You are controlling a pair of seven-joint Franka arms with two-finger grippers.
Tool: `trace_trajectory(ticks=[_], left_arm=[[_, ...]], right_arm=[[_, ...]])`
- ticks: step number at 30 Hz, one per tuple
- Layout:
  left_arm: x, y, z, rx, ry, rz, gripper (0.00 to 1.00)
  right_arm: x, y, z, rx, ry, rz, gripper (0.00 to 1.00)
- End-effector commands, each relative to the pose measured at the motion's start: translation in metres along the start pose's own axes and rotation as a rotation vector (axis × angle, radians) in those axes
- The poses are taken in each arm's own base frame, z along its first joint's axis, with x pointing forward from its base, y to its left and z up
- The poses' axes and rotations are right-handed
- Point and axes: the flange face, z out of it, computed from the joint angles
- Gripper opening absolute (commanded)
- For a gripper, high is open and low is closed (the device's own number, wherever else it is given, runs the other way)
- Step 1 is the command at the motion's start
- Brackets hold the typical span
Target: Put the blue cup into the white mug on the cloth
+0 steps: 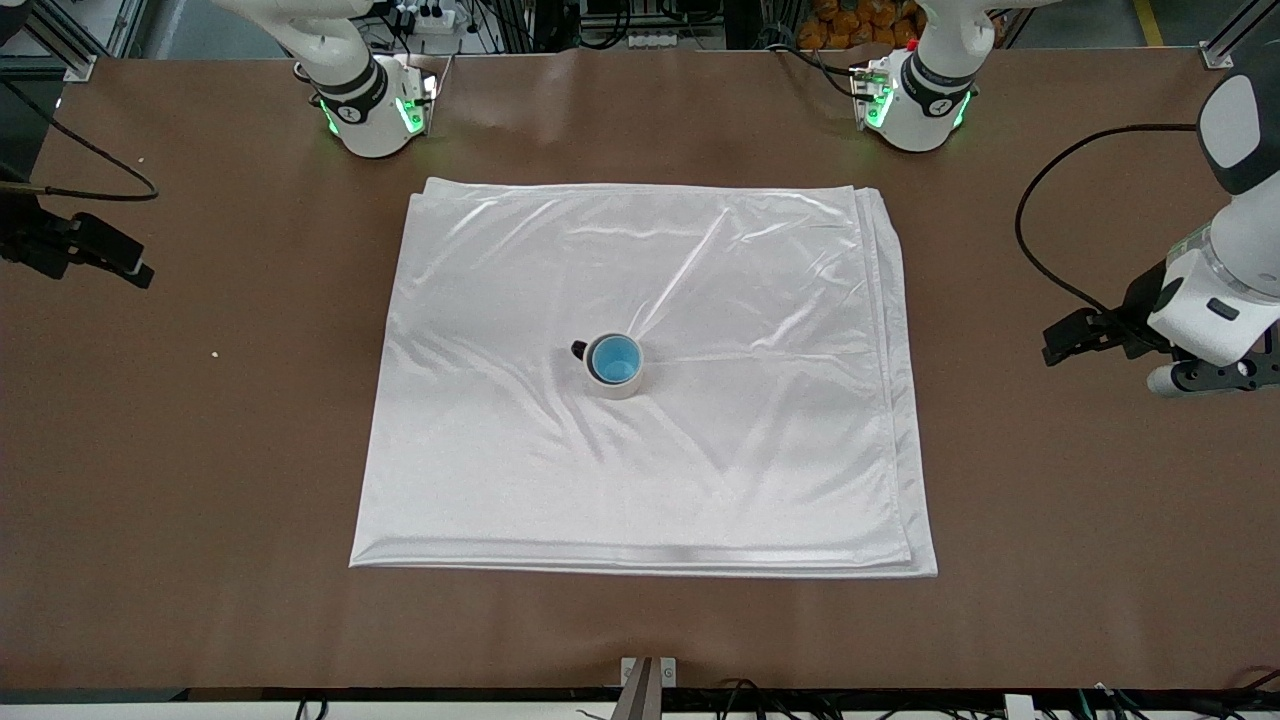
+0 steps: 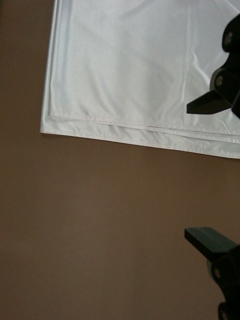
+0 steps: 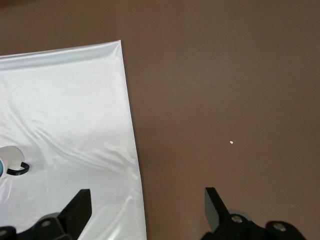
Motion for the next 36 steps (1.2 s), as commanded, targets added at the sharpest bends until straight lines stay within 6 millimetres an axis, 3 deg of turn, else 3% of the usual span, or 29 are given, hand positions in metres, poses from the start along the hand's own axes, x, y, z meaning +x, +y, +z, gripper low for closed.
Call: trace_trajectory(ticks=[1, 14, 36], left_arm=[[-0.010, -0.010, -0.007, -0.023, 0.022, 0.033, 1.00], [-0.009, -0.013, -0.010, -0.011, 0.028, 0.061, 1.00], [-0.015, -0.016, -0.058, -0.011, 0.107, 0.053, 1.00]], right_arm=[[-0.007, 0.004, -0.007, 0.018, 0.008, 0.007, 1.00], [-0.011, 0.006, -0.011, 0.018, 0.011, 0.008, 1.00], [-0.012, 0.007, 0.002, 0.014, -0.016, 0.009, 1.00]])
